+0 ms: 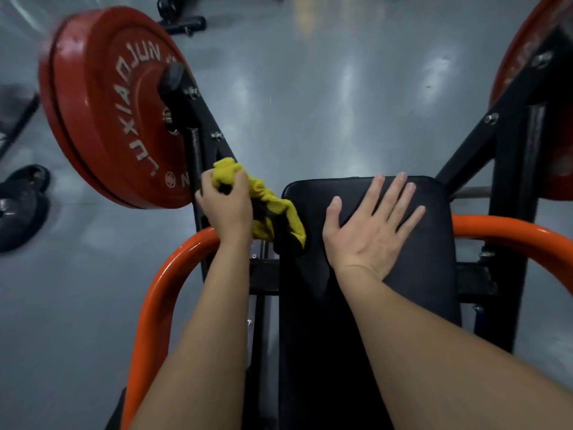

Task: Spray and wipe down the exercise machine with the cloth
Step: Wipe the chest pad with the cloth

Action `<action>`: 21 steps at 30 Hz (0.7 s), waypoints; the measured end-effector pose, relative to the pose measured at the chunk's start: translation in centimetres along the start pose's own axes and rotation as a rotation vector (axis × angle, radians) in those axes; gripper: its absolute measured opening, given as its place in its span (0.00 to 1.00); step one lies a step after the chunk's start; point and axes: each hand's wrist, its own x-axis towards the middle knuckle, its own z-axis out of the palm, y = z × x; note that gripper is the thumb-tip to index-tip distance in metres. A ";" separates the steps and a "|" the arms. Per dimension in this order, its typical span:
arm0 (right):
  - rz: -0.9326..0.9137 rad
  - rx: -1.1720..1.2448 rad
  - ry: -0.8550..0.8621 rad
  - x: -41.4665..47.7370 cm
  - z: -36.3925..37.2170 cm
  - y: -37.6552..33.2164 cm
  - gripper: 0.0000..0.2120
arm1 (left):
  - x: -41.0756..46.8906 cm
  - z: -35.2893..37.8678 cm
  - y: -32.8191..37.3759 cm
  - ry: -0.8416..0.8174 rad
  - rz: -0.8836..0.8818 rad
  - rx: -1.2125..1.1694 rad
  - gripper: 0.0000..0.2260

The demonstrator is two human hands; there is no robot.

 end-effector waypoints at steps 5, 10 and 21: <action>-0.001 0.020 0.010 0.1 -0.1 0.0 0.39 | -0.7 3.9 2.6 -0.533 -0.077 0.144 0.22; 0.002 0.013 -0.005 0.1 -0.1 -0.1 0.39 | -0.7 2.0 1.3 -0.731 -0.032 0.032 0.15; -0.075 -0.008 -0.005 0.1 0.1 -0.2 0.36 | -4.8 -1.0 -2.5 -0.479 0.095 -0.038 0.16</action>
